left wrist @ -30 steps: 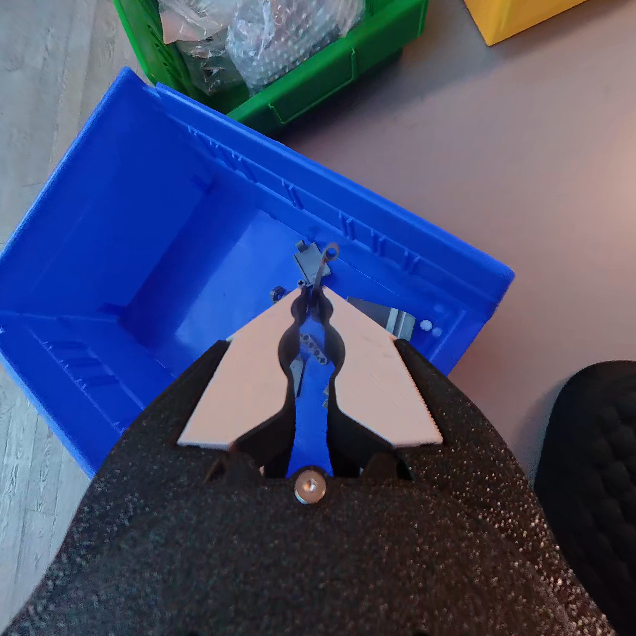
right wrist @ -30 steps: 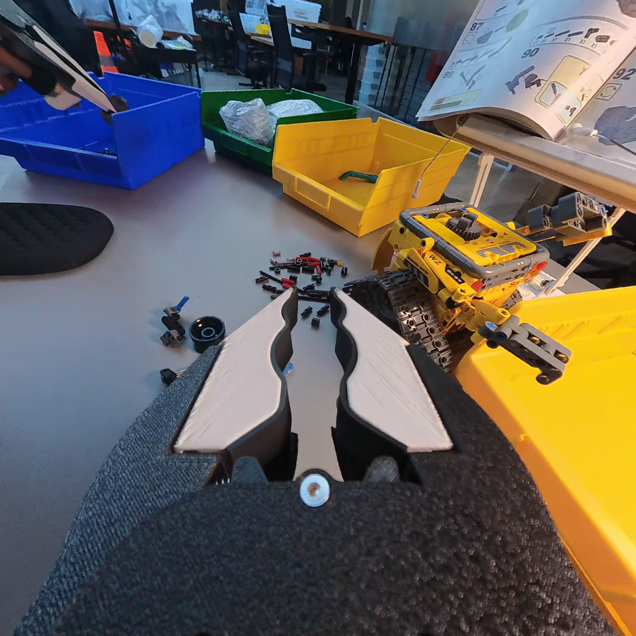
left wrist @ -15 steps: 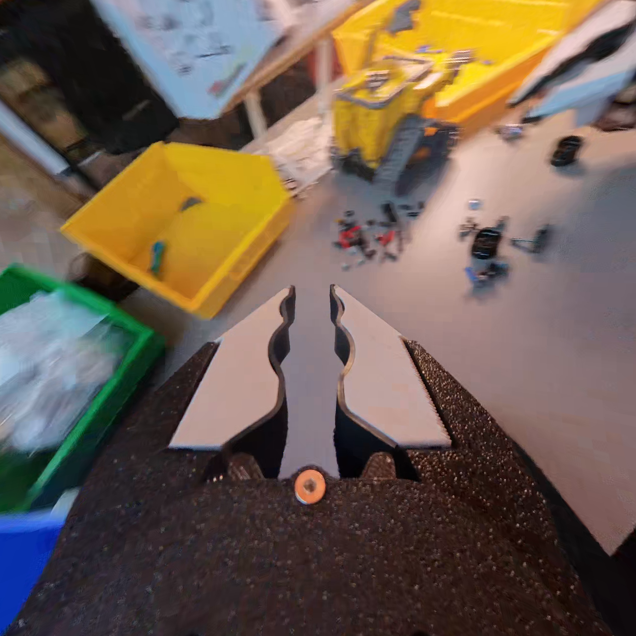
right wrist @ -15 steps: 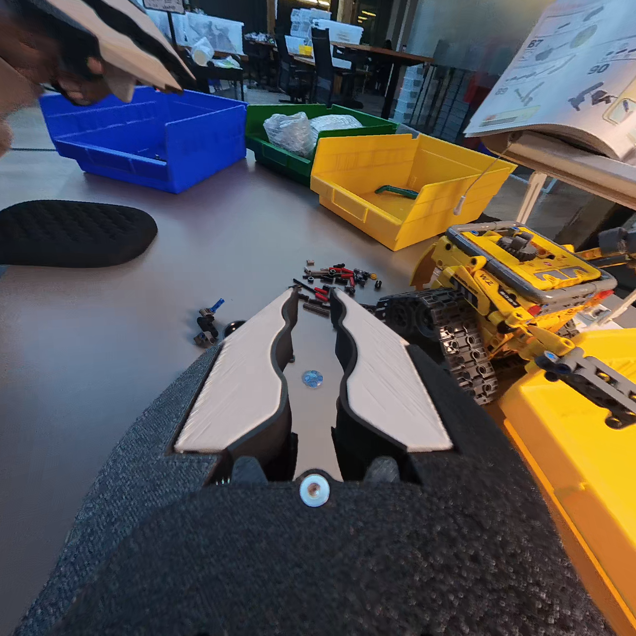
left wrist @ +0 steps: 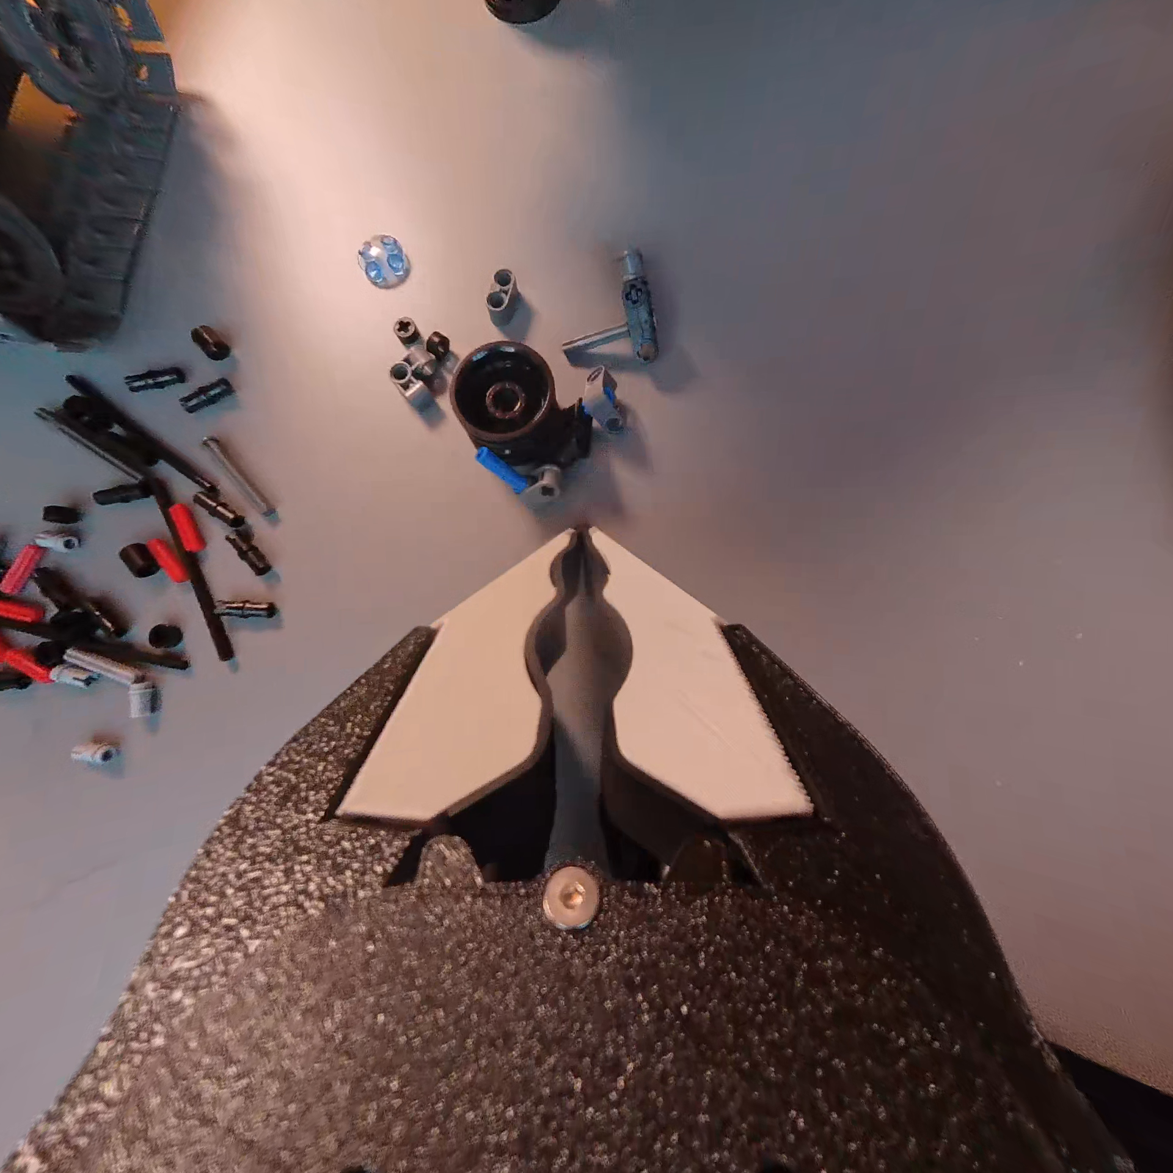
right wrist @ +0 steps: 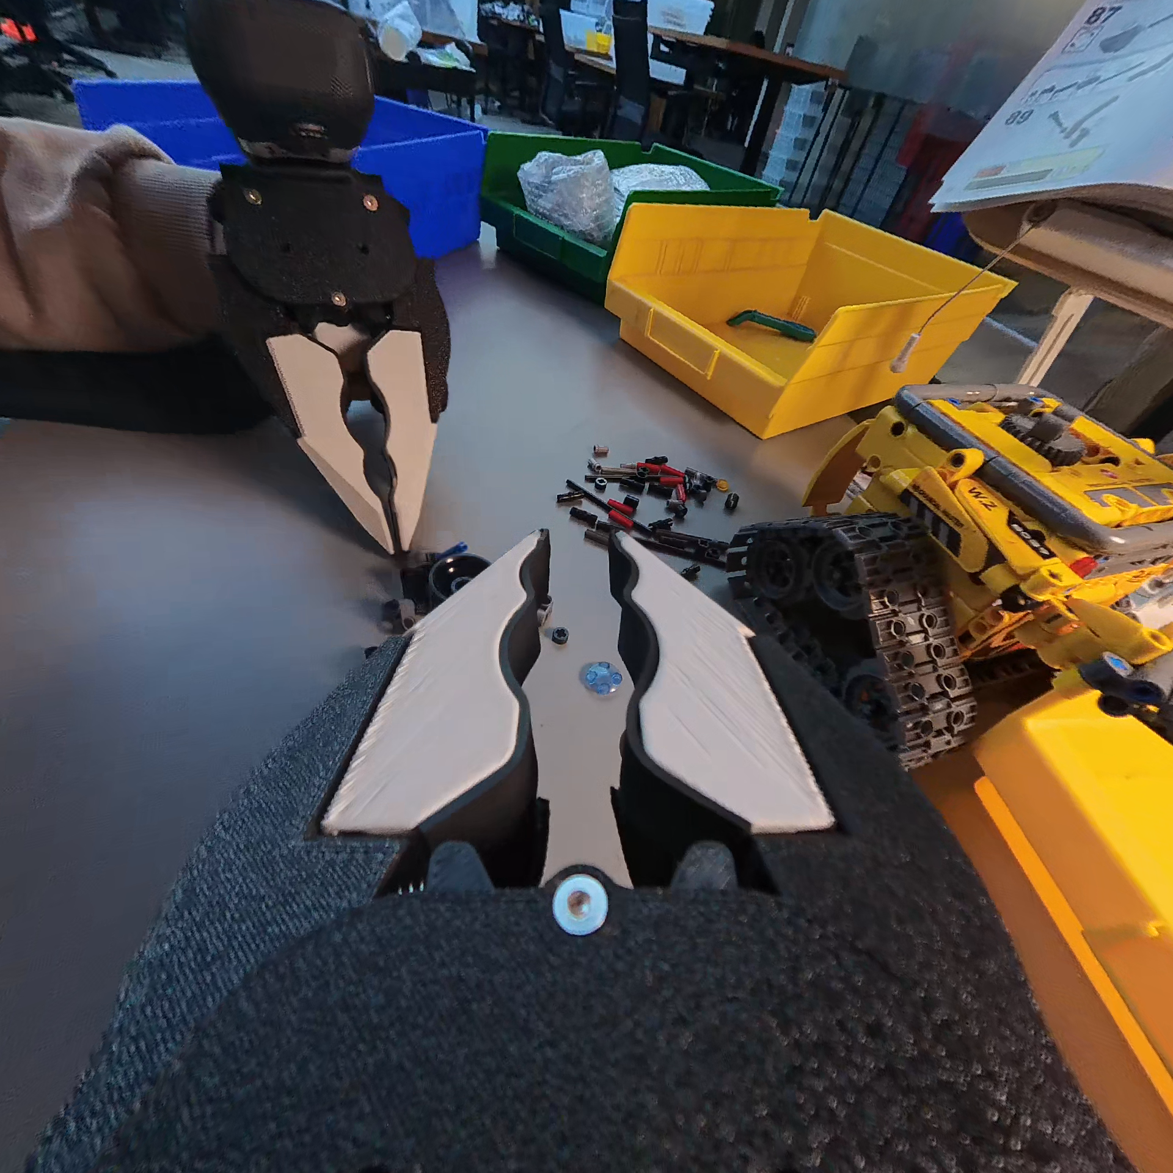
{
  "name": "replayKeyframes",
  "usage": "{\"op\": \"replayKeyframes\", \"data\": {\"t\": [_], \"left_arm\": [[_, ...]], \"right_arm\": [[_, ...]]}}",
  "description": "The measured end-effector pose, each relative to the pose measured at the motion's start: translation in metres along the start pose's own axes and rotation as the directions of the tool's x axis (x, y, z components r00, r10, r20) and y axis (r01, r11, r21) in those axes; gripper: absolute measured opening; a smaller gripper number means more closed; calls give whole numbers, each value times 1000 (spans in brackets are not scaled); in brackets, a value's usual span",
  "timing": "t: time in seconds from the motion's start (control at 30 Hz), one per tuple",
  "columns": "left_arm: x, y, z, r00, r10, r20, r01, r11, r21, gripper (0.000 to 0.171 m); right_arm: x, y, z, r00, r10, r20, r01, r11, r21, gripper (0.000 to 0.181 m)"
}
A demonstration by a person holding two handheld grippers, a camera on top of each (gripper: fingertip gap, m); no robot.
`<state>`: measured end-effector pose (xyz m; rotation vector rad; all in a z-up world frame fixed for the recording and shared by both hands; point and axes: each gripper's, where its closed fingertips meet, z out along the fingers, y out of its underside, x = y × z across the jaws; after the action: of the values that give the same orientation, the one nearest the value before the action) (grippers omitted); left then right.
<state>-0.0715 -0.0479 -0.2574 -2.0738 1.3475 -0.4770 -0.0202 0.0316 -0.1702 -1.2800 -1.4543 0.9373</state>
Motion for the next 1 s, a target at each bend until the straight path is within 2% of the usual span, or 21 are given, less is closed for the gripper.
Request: {"op": "replayKeyframes", "data": {"t": [0.23,0.33,0.4,0.53,0.63,0.73,0.87,0.93,1.0], "left_arm": [[-7,-4,-4,998,-51,25,49,997,61,1],[-13,-8,-6,992,-123,12,121,986,112,28],[-13,-16,0,988,-153,-7,153,978,143,38],[-14,-19,11,995,-97,28,95,993,72,28],[-18,-15,-1,995,-90,34,87,993,85,27],[-24,-26,-32,993,-114,41,100,962,254,27],[-25,-68,-74,987,-160,7,128,816,564,27],[-28,-81,-82,984,-175,19,124,764,633,27],[-30,-88,-82,981,-189,39,118,747,654,27]], "right_arm": [[-4,8,4,1000,-28,10,28,999,-31,17],[-2,5,2,999,-43,-6,43,999,-26,17],[-2,4,2,999,-45,-8,44,999,-22,17],[-3,5,4,999,-48,-3,48,998,-27,17],[-4,2,2,998,-61,-12,60,998,-19,17],[-4,-8,-1,998,-56,-16,56,998,19,17],[-25,-26,0,996,-7,84,-1,995,99,17],[-45,-40,-1,985,4,171,-32,986,163,19],[-57,-52,1,982,1,188,-39,979,199,27]]}}
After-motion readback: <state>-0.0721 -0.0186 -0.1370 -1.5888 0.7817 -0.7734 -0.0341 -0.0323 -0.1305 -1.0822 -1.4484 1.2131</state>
